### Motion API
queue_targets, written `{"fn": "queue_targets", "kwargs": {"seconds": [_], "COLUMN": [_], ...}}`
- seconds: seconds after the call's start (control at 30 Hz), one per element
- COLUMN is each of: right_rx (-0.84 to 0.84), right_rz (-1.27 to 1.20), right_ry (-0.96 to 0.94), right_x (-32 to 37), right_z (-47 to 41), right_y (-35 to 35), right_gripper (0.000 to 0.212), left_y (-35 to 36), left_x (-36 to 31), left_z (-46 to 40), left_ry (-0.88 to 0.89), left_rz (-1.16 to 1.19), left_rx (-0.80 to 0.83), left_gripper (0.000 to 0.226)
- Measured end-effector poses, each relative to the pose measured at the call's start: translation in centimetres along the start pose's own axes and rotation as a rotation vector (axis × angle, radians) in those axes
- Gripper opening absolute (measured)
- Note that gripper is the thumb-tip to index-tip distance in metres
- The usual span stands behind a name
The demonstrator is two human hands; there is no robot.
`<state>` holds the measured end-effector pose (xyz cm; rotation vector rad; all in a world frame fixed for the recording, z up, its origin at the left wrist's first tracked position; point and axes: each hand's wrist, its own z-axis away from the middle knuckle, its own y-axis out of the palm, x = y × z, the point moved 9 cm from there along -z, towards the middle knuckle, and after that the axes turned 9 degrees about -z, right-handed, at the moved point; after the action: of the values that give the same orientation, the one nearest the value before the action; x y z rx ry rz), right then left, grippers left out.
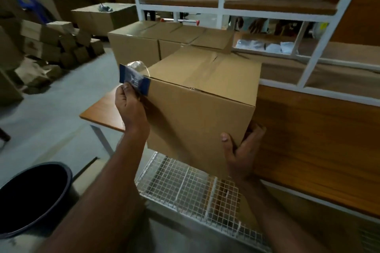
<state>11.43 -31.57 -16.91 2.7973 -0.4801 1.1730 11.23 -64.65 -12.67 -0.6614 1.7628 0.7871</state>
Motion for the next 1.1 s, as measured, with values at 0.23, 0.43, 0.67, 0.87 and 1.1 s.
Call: {"fn": "queue_targets", "kwargs": {"seconds": [0.23,0.43,0.67,0.87,1.1], "right_rx": [0.2,0.294,0.376,0.41,0.332], "right_rz": [0.055,0.095,0.133,0.129,0.109], "right_ry": [-0.032,-0.022,-0.016,0.016,-0.062], "right_x": [3.0,2.9,2.2,1.1,1.8], "right_z": [0.8,1.5,0.4,-0.7,-0.4], "right_y": [13.6,23.4,30.8,34.0,33.5], "right_gripper": [0.083,0.073,0.062,0.067,0.068], "left_y": [-9.7,-14.6,-15.3,-15.1,-16.4], "left_x": [2.2,4.3,5.4,6.1,6.6], "left_z": [-8.8,-15.6,-21.8,-24.8,-23.9], "left_ry": [-0.076,-0.182,-0.223,-0.248,-0.286], "left_rz": [-0.056,-0.139,0.038,0.058,0.072], "left_rx": [-0.117,-0.072,-0.047,-0.024,-0.046], "left_gripper": [0.021,0.022,0.022,0.021,0.02]}}
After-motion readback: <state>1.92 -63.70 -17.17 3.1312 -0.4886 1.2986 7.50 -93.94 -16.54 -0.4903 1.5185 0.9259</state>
